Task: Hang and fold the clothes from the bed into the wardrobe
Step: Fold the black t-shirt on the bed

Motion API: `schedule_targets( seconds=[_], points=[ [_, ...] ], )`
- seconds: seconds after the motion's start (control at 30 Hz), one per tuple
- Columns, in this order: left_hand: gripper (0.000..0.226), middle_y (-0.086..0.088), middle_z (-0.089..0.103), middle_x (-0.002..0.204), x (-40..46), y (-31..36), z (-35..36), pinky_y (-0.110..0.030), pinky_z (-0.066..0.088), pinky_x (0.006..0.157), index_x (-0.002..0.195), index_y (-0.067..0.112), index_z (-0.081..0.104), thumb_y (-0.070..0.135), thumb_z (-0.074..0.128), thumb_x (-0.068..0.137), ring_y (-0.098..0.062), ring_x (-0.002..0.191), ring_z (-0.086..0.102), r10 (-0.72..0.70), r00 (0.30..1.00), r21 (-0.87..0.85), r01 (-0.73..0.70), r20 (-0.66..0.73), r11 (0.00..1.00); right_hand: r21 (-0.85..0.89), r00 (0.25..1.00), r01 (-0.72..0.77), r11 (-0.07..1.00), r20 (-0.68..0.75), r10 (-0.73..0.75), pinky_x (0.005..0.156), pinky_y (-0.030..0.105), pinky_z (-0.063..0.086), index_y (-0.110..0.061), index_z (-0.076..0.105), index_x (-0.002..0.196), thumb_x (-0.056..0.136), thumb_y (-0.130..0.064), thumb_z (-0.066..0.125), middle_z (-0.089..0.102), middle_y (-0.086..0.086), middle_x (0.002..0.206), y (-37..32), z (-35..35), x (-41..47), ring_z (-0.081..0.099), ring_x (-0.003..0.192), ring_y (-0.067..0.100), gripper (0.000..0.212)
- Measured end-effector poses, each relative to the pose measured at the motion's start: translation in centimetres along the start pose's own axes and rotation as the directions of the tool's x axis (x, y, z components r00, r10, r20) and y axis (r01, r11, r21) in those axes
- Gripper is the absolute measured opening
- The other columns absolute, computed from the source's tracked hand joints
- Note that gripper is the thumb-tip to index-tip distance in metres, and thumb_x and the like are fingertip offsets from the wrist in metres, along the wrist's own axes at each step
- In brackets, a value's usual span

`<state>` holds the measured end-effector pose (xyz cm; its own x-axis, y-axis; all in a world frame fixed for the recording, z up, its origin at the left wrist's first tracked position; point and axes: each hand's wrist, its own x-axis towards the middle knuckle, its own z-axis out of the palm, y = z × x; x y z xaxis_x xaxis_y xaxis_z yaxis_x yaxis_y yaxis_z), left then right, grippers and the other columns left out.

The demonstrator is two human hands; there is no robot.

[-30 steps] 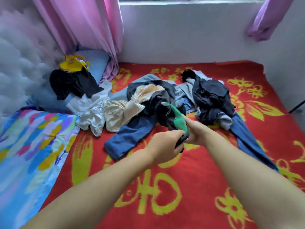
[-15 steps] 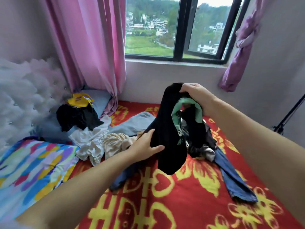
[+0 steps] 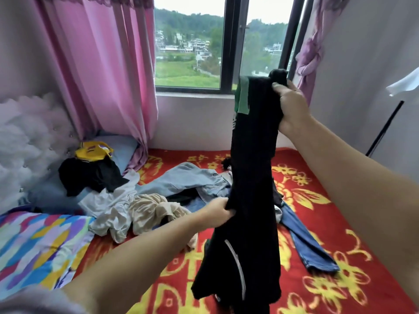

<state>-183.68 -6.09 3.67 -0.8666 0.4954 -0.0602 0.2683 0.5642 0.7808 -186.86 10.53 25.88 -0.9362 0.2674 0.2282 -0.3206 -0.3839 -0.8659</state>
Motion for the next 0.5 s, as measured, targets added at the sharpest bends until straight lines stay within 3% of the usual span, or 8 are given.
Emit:
schedule_targets(
  seconds=[0.1,0.17,0.23,0.3,0.4,0.43,0.47,0.5],
  points=[
    [0.014,0.004,0.062,0.078,0.3,-1.0,-3.4,-0.009,0.041,0.053,0.089,0.013,0.063,0.016,0.052,0.097,-0.006,0.068,0.057,-0.108,0.975,-0.258,0.055,-0.196,0.965,0.016,0.985,0.094,0.995,-0.146,-0.091,0.082,0.047,0.056,-0.019,0.064,0.102,0.096,-0.004,0.048,0.069,0.013,0.094,-1.0,-2.3,1.1,0.069,0.087,0.028,0.023],
    [0.017,0.004,0.065,0.074,-0.1,-1.7,-6.2,-0.010,0.044,0.052,0.091,0.008,0.067,0.017,0.054,0.097,-0.002,0.060,0.059,-0.152,0.939,-0.384,0.022,-0.310,0.923,-0.017,0.963,0.152,0.988,-0.225,-0.152,0.080,0.038,0.057,-0.020,0.065,0.101,0.096,-0.003,0.046,0.067,0.008,0.093,-1.3,-4.6,1.8,0.067,0.083,0.021,0.026],
    [0.019,-0.002,0.067,0.071,-0.5,-1.4,-8.6,-0.015,0.047,0.050,0.087,0.006,0.070,0.019,0.058,0.095,-0.004,0.053,0.062,-0.181,0.939,-0.523,0.002,-0.292,0.852,-0.332,0.935,0.133,0.934,-0.271,-0.230,0.082,0.027,0.052,-0.019,0.064,0.114,0.096,-0.008,0.047,0.064,0.001,0.101,-0.6,-6.7,2.3,0.063,0.088,0.014,0.027],
    [0.020,-0.007,0.069,0.072,-0.7,0.2,-10.4,-0.019,0.050,0.051,0.084,0.007,0.071,0.022,0.062,0.092,-0.011,0.053,0.063,-0.166,0.965,-0.572,0.022,-0.201,0.820,-0.693,0.936,0.003,0.721,-0.252,-0.246,0.078,0.026,0.047,-0.016,0.061,0.119,0.094,-0.010,0.047,0.057,0.002,0.103,0.6,-8.2,2.6,0.054,0.093,0.017,0.028],
    [0.024,0.001,0.067,0.062,-0.5,3.7,-12.0,-0.013,0.044,0.046,0.082,0.006,0.073,0.029,0.066,0.089,-0.007,0.048,0.058,-0.090,0.982,-0.318,0.033,-0.168,0.947,-0.978,0.985,-0.137,0.157,-0.118,0.127,0.065,0.029,0.040,0.000,0.059,0.105,0.089,-0.020,0.058,0.061,0.010,0.096,1.7,-7.6,1.2,0.054,0.081,0.024,0.026],
    [0.025,0.007,0.061,0.052,-0.3,5.1,-12.1,-0.009,0.038,0.040,0.075,0.009,0.071,0.030,0.066,0.088,-0.004,0.040,0.053,-0.055,0.983,-0.244,0.012,-0.173,0.970,-0.995,0.954,-0.046,-0.094,-0.072,0.291,0.071,0.029,0.043,0.001,0.058,0.113,0.087,-0.029,0.063,0.063,0.012,0.109,2.1,-7.1,0.4,0.057,0.089,0.025,0.040],
    [0.029,0.011,0.054,0.043,-0.1,6.4,-12.2,-0.007,0.031,0.035,0.067,0.012,0.068,0.031,0.066,0.088,-0.002,0.033,0.048,-0.016,0.983,-0.196,-0.020,-0.181,0.980,-0.967,0.901,0.118,-0.226,0.009,0.433,0.084,0.029,0.044,0.000,0.051,0.128,0.085,-0.038,0.066,0.057,0.010,0.129,2.8,-6.4,-0.4,0.056,0.106,0.025,0.059],
    [0.033,0.012,0.048,0.039,0.2,7.5,-12.1,-0.007,0.028,0.033,0.061,0.013,0.064,0.033,0.067,0.087,-0.003,0.030,0.043,0.028,0.982,-0.161,-0.059,-0.188,0.985,-0.945,0.830,0.267,-0.187,0.127,0.543,0.099,0.028,0.040,-0.005,0.036,0.143,0.084,-0.041,0.068,0.045,0.006,0.143,3.7,-5.3,-1.7,0.048,0.124,0.021,0.077]
  ],
)
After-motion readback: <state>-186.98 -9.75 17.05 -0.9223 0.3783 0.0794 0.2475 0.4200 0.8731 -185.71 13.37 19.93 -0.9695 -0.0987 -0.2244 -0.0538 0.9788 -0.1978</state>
